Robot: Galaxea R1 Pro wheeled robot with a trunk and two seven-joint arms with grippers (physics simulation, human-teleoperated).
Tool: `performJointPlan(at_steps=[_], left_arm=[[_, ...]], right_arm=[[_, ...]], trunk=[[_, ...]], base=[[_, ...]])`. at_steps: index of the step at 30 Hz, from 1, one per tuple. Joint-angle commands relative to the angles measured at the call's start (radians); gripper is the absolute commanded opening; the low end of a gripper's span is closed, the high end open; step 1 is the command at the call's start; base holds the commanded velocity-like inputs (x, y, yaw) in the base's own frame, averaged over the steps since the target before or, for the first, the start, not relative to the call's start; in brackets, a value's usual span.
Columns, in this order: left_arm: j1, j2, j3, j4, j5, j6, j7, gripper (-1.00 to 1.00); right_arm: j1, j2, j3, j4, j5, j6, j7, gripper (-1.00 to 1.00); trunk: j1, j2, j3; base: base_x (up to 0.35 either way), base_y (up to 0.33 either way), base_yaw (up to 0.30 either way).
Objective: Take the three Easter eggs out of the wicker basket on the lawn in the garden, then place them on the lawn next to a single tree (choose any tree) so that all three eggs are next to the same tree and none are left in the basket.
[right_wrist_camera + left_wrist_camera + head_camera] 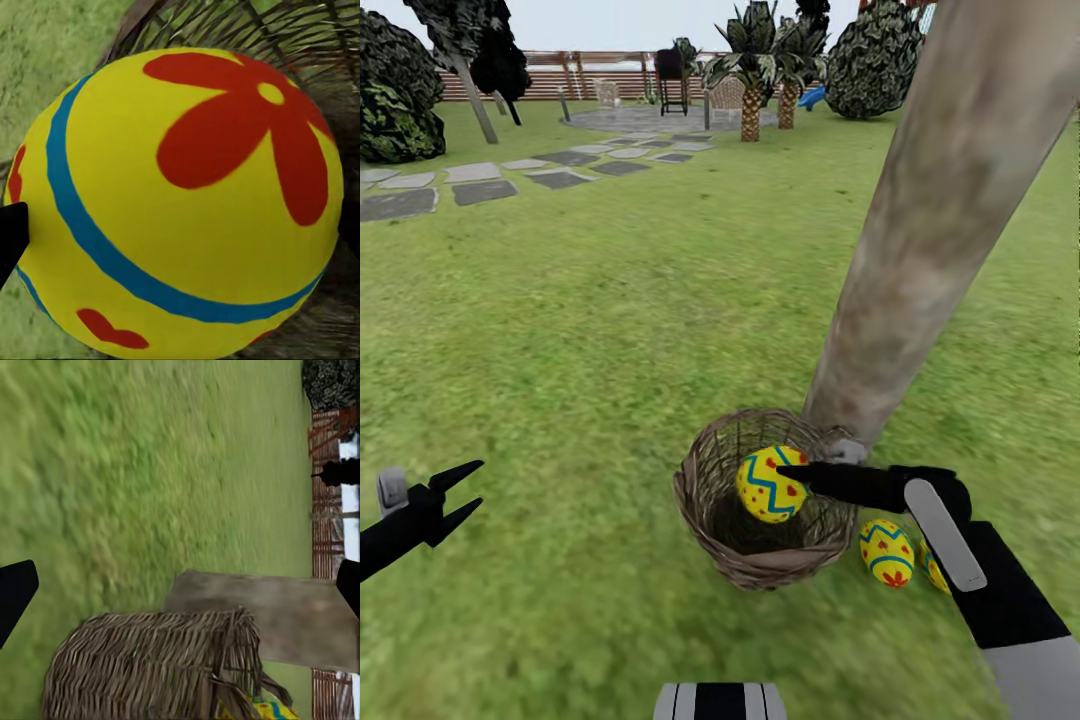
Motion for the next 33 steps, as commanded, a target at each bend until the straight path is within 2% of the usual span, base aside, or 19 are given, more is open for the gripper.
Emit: performJointPlan(at_steps=[1,3,5,7,10,11,12,15,16,17,18,20,22,23,25,26,28,31,33], left_arm=[[-0.001,0.0,0.002,0.001,-0.009,0.005,-0.009,1.0],[-0.001,0.0,0.002,0.001,-0.009,0.005,-0.009,1.0],[-0.001,-0.001,0.002,0.002,-0.009,0.004,-0.009,1.0],[-0.001,-0.001,0.001,0.002,-0.009,0.003,-0.009,1.0],[-0.001,0.0,0.002,0.003,-0.009,0.003,-0.008,1.0],[-0.001,-0.001,0.002,0.003,-0.009,0.003,-0.007,1.0],[-0.001,-0.001,0.002,0.004,-0.009,0.003,-0.007,1.0],[-0.001,-0.002,0.002,0.004,-0.009,0.003,-0.007,1.0],[-0.001,-0.001,0.002,0.004,-0.009,0.003,-0.007,1.0],[-0.001,-0.001,0.002,0.004,-0.009,0.003,-0.007,1.0],[-0.001,-0.001,0.002,0.004,-0.009,0.003,-0.007,1.0],[-0.001,-0.001,0.002,0.004,-0.009,0.003,-0.007,1.0],[-0.001,-0.001,0.002,0.004,-0.009,0.002,-0.007,1.0],[-0.001,-0.002,0.002,0.005,-0.01,0.001,-0.006,1.0],[-0.001,-0.002,0.001,0.031,-0.012,-0.004,-0.007,1.0],[-0.001,-0.002,0.0,0.035,-0.013,-0.005,-0.007,1.0],[-0.001,-0.004,0.0,0.036,-0.013,-0.007,-0.01,1.0],[-0.001,-0.027,0.0,0.027,-0.015,-0.008,-0.01,1.0],[-0.001,-0.037,-0.001,0.013,-0.015,-0.007,-0.012,1.0]], right_arm=[[0.008,-0.032,-0.002,0.0,-0.053,0.002,0.045,-1.0],[0.018,-0.111,-0.004,0.002,-0.139,0.001,0.146,-1.0],[0.021,-0.17,-0.004,0.011,-0.161,0.003,0.225,-1.0],[0.021,-0.242,-0.003,0.021,-0.175,0.005,0.245,-1.0],[0.059,-0.395,0.001,0.036,-0.259,0.007,0.287,-1.0],[0.08,-0.493,0.007,0.037,-0.275,0.007,0.3,-1.0],[0.084,-0.541,0.04,0.038,-0.276,0.008,0.302,-1.0],[0.087,-0.722,0.256,0.039,-0.26,0.001,0.303,-1.0],[0.087,-0.76,0.298,0.042,-0.235,-0.005,0.302,-1.0],[0.087,-0.794,0.325,0.056,-0.167,-0.012,0.302,-1.0],[0.087,-0.806,0.334,0.071,-0.088,-0.015,0.302,-1.0],[0.087,-0.816,0.342,0.133,0.189,-0.022,0.303,-1.0],[0.087,-0.813,0.34,0.197,0.32,-0.069,0.294,-1.0],[0.087,-0.808,0.34,0.236,0.349,-0.105,0.282,-1.0],[0.088,-0.715,0.333,0.379,0.421,-0.222,0.156,-1.0],[0.087,-0.657,0.314,0.428,0.433,-0.254,0.049,-1.0],[0.086,-0.573,0.239,0.472,0.443,-0.314,-0.181,-1.0],[0.074,-0.493,0.209,0.491,0.453,-0.38,-0.302,-1.0],[0.0,-0.392,0.206,0.618,0.543,-0.456,-0.405,-1.0]], trunk=[[-0.001,0.0,0.003],[-0.001,0.0,0.011],[-0.002,0.001,0.019],[-0.003,0.001,0.026],[-0.005,0.002,0.038],[-0.005,0.002,0.042],[-0.005,0.003,0.046],[-0.007,0.003,0.057],[-0.007,0.004,0.061],[-0.008,0.004,0.065],[-0.008,0.004,0.069],[-0.009,0.004,0.077],[-0.01,0.005,0.084],[-0.01,0.005,0.088],[-0.011,0.005,0.092],[-0.011,0.005,0.092],[-0.011,0.005,0.092],[-0.011,0.005,0.092],[-0.011,0.005,0.092]], base=[[0.0,0.0,0.0],[0.0,0.0,0.0],[0.0,0.0,0.0],[0.0,0.0,0.0],[0.0,0.0,0.0],[0.0,0.0,0.0],[0.0,0.0,0.0],[0.0,0.0,0.0],[0.0,0.0,0.0],[0.0,0.0,0.0],[0.0,0.0,0.0],[0.0,0.0,0.0],[0.0,0.0,0.0],[0.0,0.0,0.0],[0.0,0.0,0.0],[0.0,0.0,0.0],[0.0,0.0,0.0],[0.0,0.0,0.0],[0.0,0.0,0.0]])
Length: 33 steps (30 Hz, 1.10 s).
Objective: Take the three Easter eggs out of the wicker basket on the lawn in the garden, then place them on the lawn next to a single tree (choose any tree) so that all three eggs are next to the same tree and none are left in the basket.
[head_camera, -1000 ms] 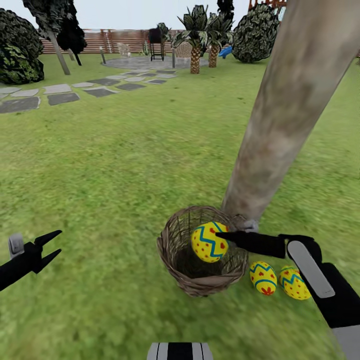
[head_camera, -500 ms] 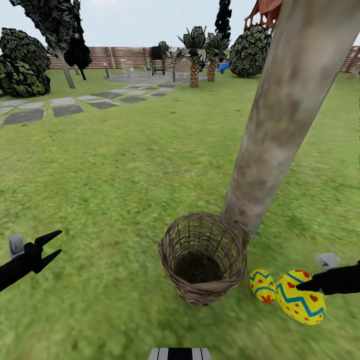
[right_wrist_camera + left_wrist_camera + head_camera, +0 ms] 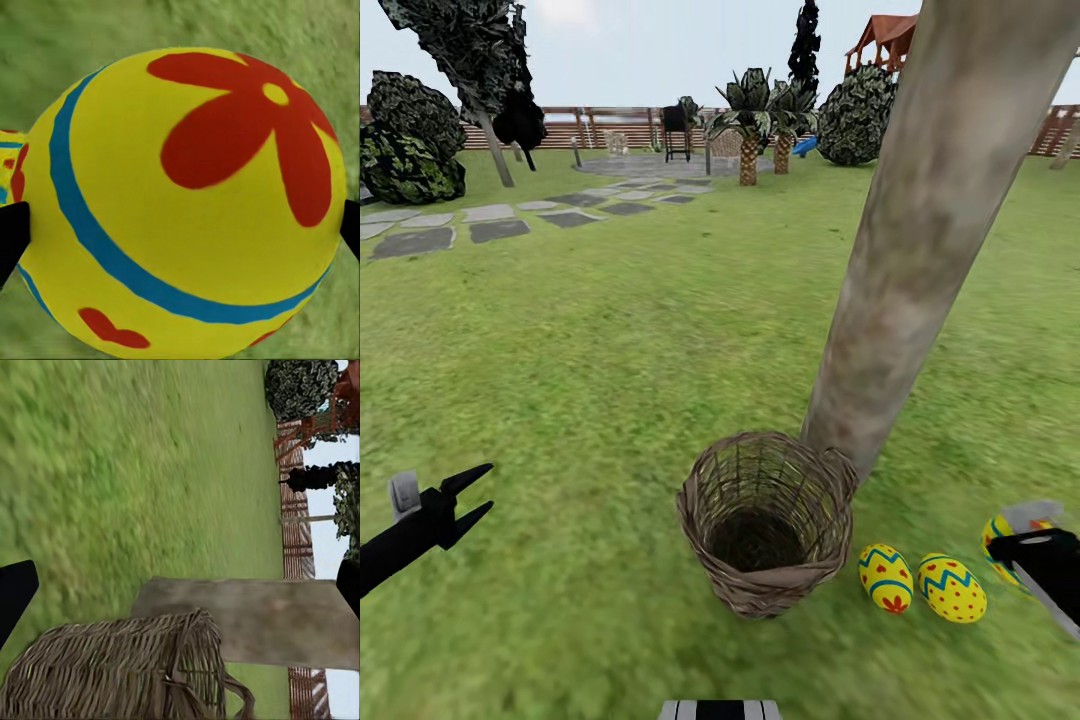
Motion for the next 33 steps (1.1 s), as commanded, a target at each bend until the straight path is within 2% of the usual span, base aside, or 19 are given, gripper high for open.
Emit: performJointPlan(at_steps=[1,2,3,4,5,7,11,20,21,22,24,25,28,33], left_arm=[[0.0,0.0,0.002,-0.006,-0.008,0.006,-0.008,1.0],[0.0,-0.001,0.002,-0.01,-0.008,0.006,-0.009,1.0],[0.0,-0.001,0.002,-0.012,-0.008,0.006,-0.009,1.0],[0.0,-0.001,0.002,-0.013,-0.008,0.008,-0.01,1.0],[0.0,-0.002,0.002,-0.014,-0.008,0.008,-0.01,1.0],[0.0,-0.002,0.002,-0.012,-0.005,0.008,-0.01,1.0],[0.0,-0.001,0.002,-0.012,-0.003,0.007,-0.01,1.0],[0.0,0.0,0.002,-0.012,-0.002,0.008,-0.011,1.0],[0.0,0.0,0.002,-0.012,-0.001,0.008,-0.012,1.0],[0.0,0.0,0.002,-0.013,-0.001,0.009,-0.012,1.0],[0.0,0.0,0.002,-0.014,0.0,0.009,-0.012,1.0],[0.0,0.0,0.002,-0.014,0.0,0.01,-0.012,1.0],[0.0,0.0,0.002,-0.014,0.0,0.009,-0.013,1.0],[0.0,0.001,0.002,-0.014,0.0,0.008,-0.012,1.0]], right_arm=[[-0.069,0.037,0.006,0.115,0.013,-0.051,-0.037,-1.0],[-0.133,0.058,0.006,0.236,0.021,-0.112,-0.049,-1.0],[-0.171,0.069,0.007,0.317,0.026,-0.158,-0.052,-1.0],[-0.216,0.093,0.007,0.416,0.029,-0.21,-0.055,-1.0],[-0.245,0.106,0.007,0.461,0.028,-0.227,-0.055,-1.0],[-0.265,0.114,0.007,0.501,0.028,-0.237,-0.053,-1.0],[-0.27,0.115,0.01,0.507,0.032,-0.239,-0.011,-1.0],[-0.27,0.114,0.006,0.501,0.023,-0.235,-0.001,-1.0],[-0.27,0.113,0.005,0.501,0.021,-0.234,0.023,-1.0],[-0.27,0.112,0.005,0.502,0.02,-0.233,0.072,-1.0],[-0.27,0.11,0.004,0.509,0.018,-0.229,0.215,-1.0],[-0.27,0.11,0.002,0.508,0.018,-0.229,0.241,-1.0],[-0.27,0.112,-0.029,0.504,0.019,-0.231,0.256,-1.0],[-0.27,0.115,-0.033,0.507,0.026,-0.234,0.257,-1.0]], trunk=[[0.0,0.0,-0.001],[0.0,0.0,-0.001],[0.0,0.0,-0.001],[0.0,0.0,-0.001],[0.0,0.0,-0.001],[0.0,0.0,-0.001],[0.0,0.0,-0.001],[0.0,0.0,0.006],[0.0,0.0,0.008],[0.0,0.0,0.009],[0.0,0.0,0.011],[0.0,0.0,0.013],[0.0,0.0,0.016],[0.0,0.0,0.017]], base=[[0.0,0.0,0.0],[0.0,0.0,0.0],[0.0,0.0,0.0],[0.0,0.0,0.0],[0.0,0.0,0.0],[0.0,0.0,0.0],[0.0,-0.085,0.0],[0.0,-0.096,-0.141],[0.0,-0.001,-0.232],[0.0,0.0,-0.235],[0.0,0.0,-0.238],[0.0,0.0,-0.24],[0.0,0.0,-0.232],[0.023,-0.104,-0.042]])
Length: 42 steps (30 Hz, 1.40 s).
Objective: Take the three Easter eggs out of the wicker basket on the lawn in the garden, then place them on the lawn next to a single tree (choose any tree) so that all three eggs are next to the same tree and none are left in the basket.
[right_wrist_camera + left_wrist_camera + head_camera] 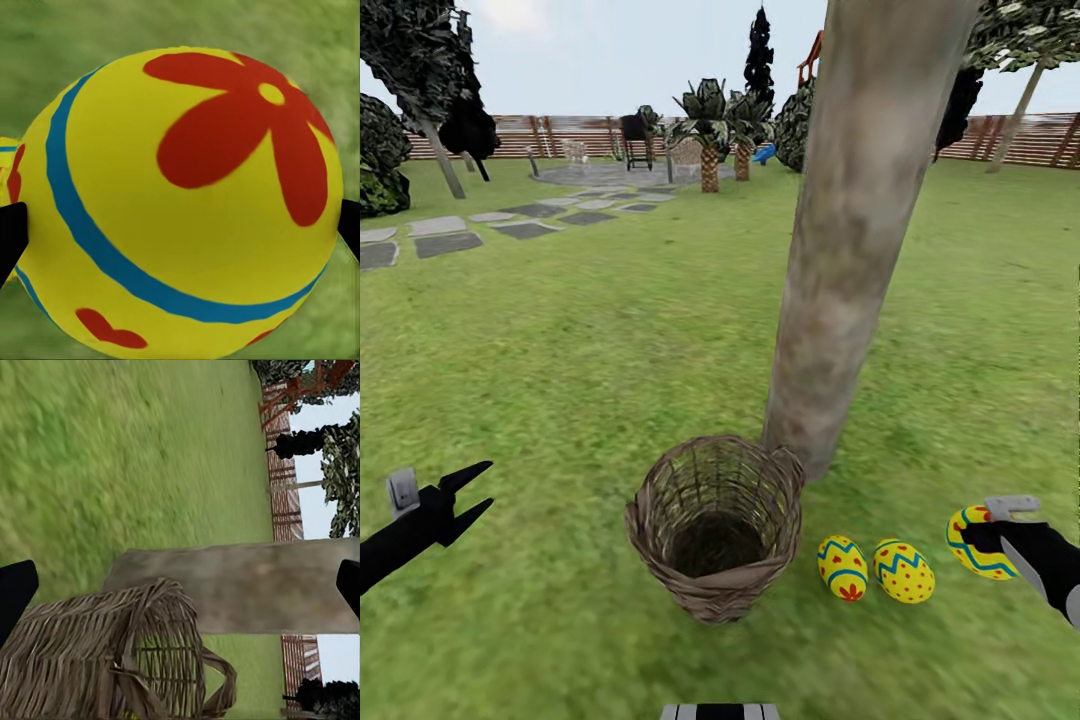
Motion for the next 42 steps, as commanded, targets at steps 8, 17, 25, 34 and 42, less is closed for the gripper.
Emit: performJointPlan(at_steps=[8,17,25,34,42], left_arm=[[-0.001,0.001,0.002,0.001,-0.009,0.003,-0.006,1.0],[-0.001,0.005,0.002,-0.001,-0.011,0.005,-0.006,1.0],[-0.001,0.008,0.003,-0.001,-0.009,0.005,-0.007,1.0],[-0.001,0.006,0.003,-0.001,-0.009,0.005,-0.007,1.0],[-0.001,0.005,0.003,0.0,-0.008,0.005,-0.007,1.0]], right_arm=[[0.0,0.0,0.007,-0.001,-0.007,0.001,0.002,-1.0],[-0.089,0.147,0.005,0.018,-0.015,-0.002,-0.175,-1.0],[-0.104,0.179,0.004,0.12,-0.011,-0.124,-0.269,-1.0],[-0.103,0.18,0.002,0.12,-0.014,-0.243,-0.314,-1.0],[-0.103,0.181,0.003,0.157,-0.017,-0.25,-0.423,-1.0]], trunk=[[0.0,0.0,-0.001],[0.001,-0.001,-0.012],[0.005,-0.003,-0.043],[0.009,-0.005,-0.078],[0.013,-0.007,-0.109]], base=[[0.128,-0.299,-0.001],[0.02,-0.034,0.0],[0.0,0.0,0.0],[0.0,0.0,0.0],[0.0,0.0,0.0]])
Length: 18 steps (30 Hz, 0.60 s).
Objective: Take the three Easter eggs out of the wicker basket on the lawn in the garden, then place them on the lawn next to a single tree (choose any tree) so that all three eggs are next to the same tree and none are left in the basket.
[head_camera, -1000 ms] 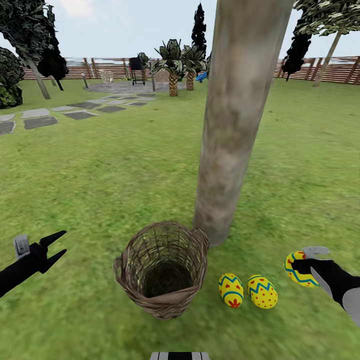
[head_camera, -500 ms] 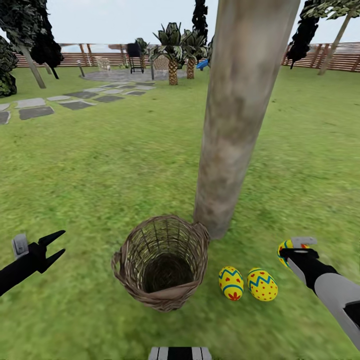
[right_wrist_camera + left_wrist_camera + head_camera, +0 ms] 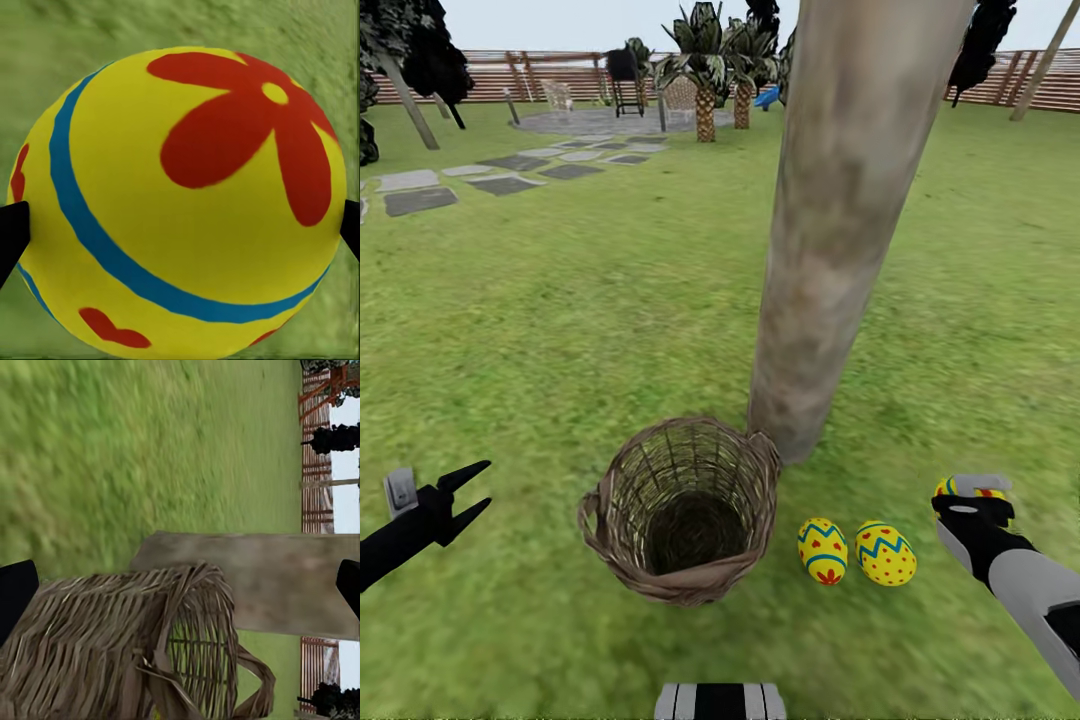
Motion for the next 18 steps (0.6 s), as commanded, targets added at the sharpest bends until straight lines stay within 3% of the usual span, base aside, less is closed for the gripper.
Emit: performJointPlan(at_steps=[1,13,18], left_arm=[[-0.001,-0.001,0.002,0.0,-0.006,0.005,-0.008,1.0],[-0.001,-0.002,0.002,0.0,-0.006,0.005,-0.008,1.0],[-0.001,-0.001,0.002,0.0,-0.006,0.005,-0.008,1.0]], right_arm=[[0.0,-0.001,0.008,0.001,-0.007,0.004,-0.007,-1.0],[0.0,-0.006,0.008,0.004,-0.004,-0.006,-0.002,-1.0],[0.0,-0.002,0.01,0.001,-0.002,-0.063,0.008,-1.0]], trunk=[[0.0,-0.001,-0.005],[0.006,-0.003,-0.051],[0.008,-0.005,-0.07]], base=[[0.0,0.0,0.0],[0.0,0.0,0.0],[0.0,0.0,0.0]])
